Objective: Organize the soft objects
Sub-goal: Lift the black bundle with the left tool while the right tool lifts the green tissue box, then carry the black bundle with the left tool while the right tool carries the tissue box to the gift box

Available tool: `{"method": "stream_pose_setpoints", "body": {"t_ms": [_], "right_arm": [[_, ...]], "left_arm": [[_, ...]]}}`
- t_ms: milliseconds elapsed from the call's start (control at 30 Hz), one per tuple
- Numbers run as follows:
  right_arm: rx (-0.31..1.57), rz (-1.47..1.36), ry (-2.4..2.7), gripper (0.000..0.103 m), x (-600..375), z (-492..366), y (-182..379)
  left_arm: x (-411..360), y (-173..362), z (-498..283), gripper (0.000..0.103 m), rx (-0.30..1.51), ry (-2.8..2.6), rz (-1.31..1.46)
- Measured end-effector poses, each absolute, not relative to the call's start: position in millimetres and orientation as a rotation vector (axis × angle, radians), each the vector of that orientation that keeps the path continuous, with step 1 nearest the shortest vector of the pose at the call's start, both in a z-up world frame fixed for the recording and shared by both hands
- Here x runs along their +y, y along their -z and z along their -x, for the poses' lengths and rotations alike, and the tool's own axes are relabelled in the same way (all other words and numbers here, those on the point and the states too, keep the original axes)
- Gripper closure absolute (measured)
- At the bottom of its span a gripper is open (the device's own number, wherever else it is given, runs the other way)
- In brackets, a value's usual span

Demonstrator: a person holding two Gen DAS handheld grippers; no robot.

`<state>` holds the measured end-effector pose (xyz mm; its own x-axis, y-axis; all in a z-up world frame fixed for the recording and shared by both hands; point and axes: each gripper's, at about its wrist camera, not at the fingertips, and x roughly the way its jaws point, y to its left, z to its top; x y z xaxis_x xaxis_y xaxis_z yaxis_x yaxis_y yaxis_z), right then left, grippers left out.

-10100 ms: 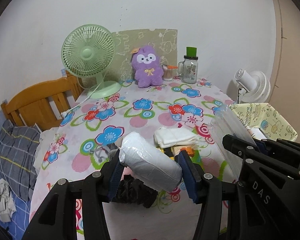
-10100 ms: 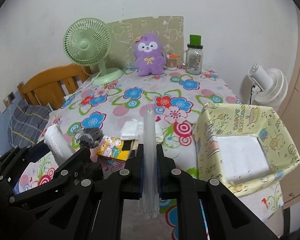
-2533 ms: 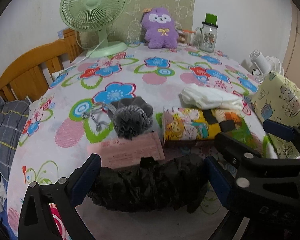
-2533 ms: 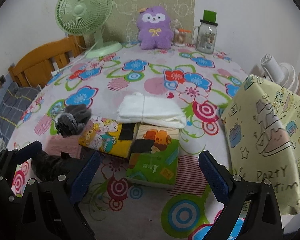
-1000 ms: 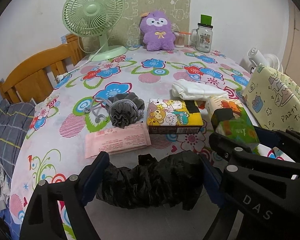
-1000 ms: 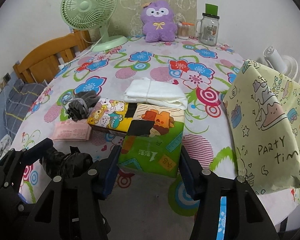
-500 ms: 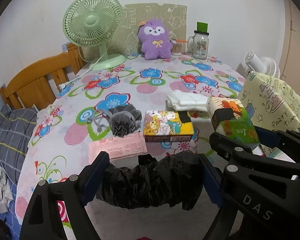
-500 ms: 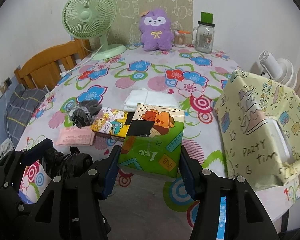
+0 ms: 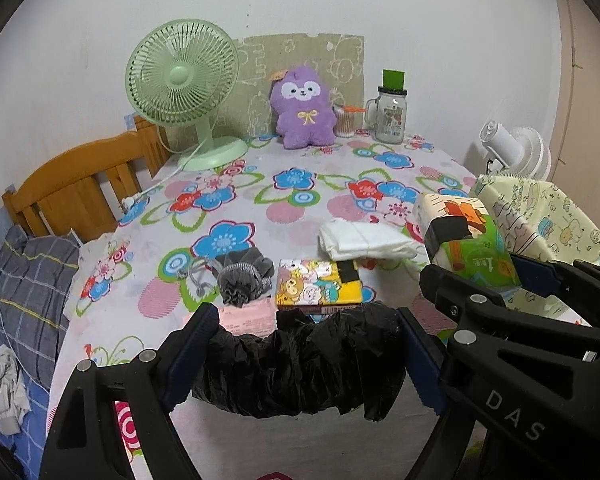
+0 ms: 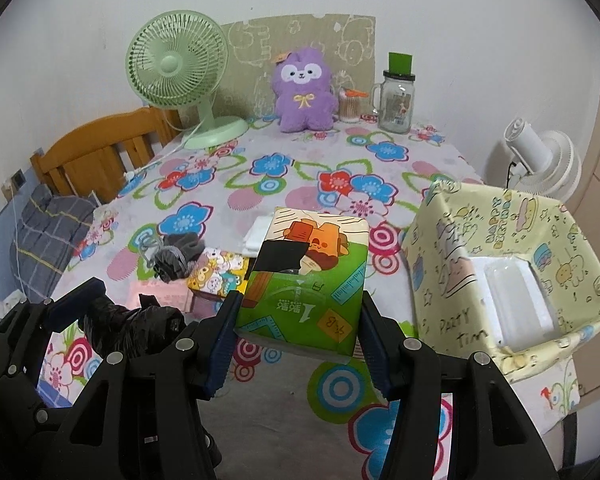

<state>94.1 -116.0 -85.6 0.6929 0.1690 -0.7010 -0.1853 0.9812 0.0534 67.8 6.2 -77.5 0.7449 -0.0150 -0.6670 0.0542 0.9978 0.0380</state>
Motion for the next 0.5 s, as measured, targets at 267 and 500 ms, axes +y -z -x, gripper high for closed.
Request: {"method": "stream_pose_setpoints", "body": {"t_ms": [267,500], "right_arm": [[0.743,0.018,-0.195,0.045,-125.2,-92.1,64.3],[0.723,0.014,-0.184,0.045,-133.8,-93.2,50.3]], "left_arm": [[-2.2,56.1,-66.8,0.014,0.692,0.041,-0.064],[-10.2,42.7,-69.7,0.014,0.67,0.048,-0.078]]}}
